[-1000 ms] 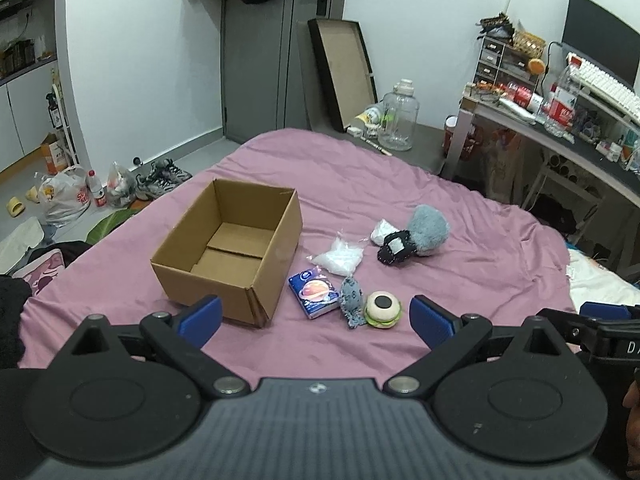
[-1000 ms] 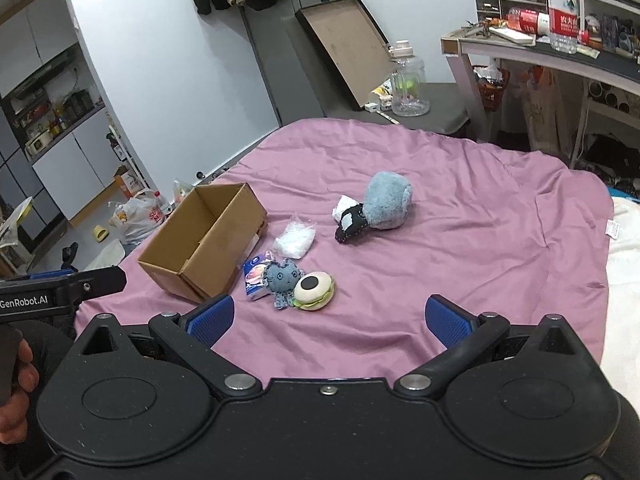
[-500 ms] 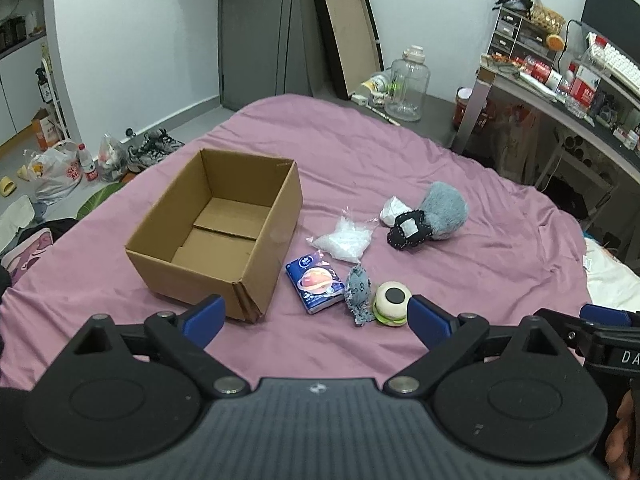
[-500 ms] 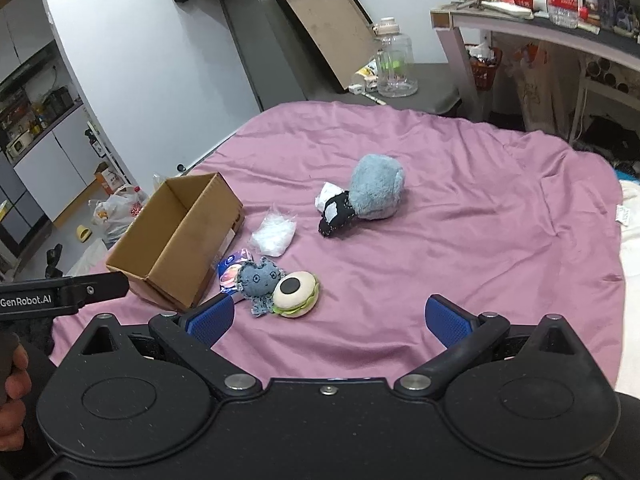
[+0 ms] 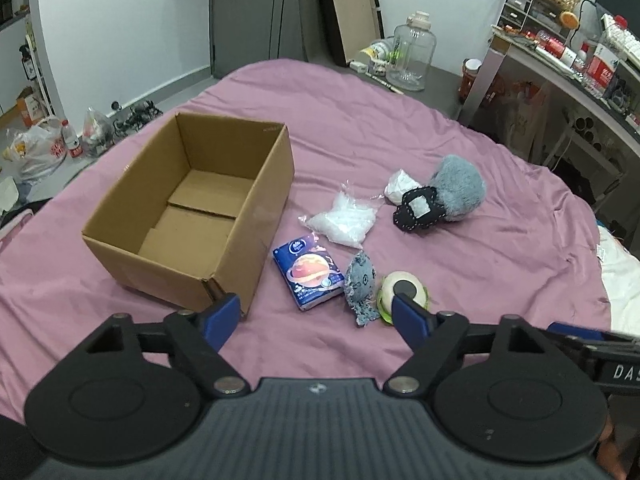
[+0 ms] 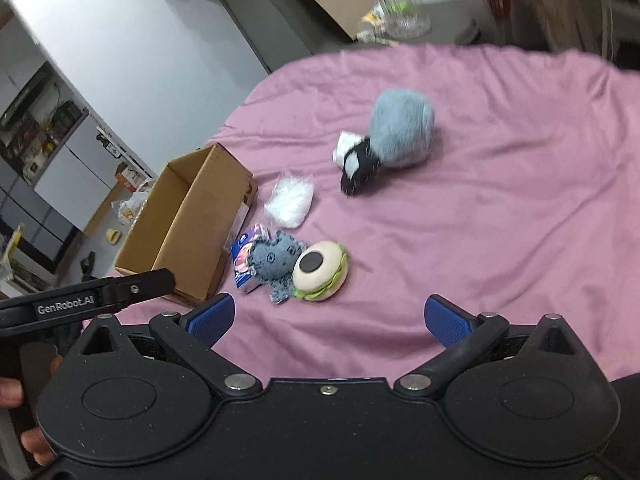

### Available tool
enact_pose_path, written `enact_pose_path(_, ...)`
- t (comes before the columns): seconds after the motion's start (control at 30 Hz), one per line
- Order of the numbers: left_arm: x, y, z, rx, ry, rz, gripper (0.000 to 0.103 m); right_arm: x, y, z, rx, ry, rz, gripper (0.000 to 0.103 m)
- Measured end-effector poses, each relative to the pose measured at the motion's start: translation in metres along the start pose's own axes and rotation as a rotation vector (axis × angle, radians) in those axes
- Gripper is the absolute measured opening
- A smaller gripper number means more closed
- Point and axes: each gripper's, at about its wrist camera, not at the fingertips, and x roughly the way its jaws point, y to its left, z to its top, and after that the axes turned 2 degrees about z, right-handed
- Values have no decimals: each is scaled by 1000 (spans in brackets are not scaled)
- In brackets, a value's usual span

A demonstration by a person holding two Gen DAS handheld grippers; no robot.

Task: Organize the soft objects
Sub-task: 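Grasp the burger plush with the right tool while the left tool grasps the blue octopus plush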

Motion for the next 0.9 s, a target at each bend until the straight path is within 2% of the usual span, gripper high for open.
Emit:
enact_pose_path(0.13, 16, -1, 2, -8, 28, -28, 69, 13, -2, 3, 35, -21, 42, 95)
enact_pose_path(0.23, 26, -1, 5, -18, 43, -45, 65, 25, -4, 8, 54, -5, 34, 90)
enact_pose_path(0.3, 33, -1, 8, -26, 53, -57, 61, 34, -8, 10, 77, 9, 40, 80)
enact_pose_path(0.33, 37, -2, 10, -29, 58, -63, 60, 38, -11, 11, 92, 20, 48, 78)
enact_pose_path(0.6, 65, -6, 22, -56, 106, -92, 52, 72, -18, 18, 140, 89, 77, 73)
enact_pose_path(0.9, 98, -7, 28, -102, 174, -114, 45, 103, -26, 22, 173, 155, 79, 60)
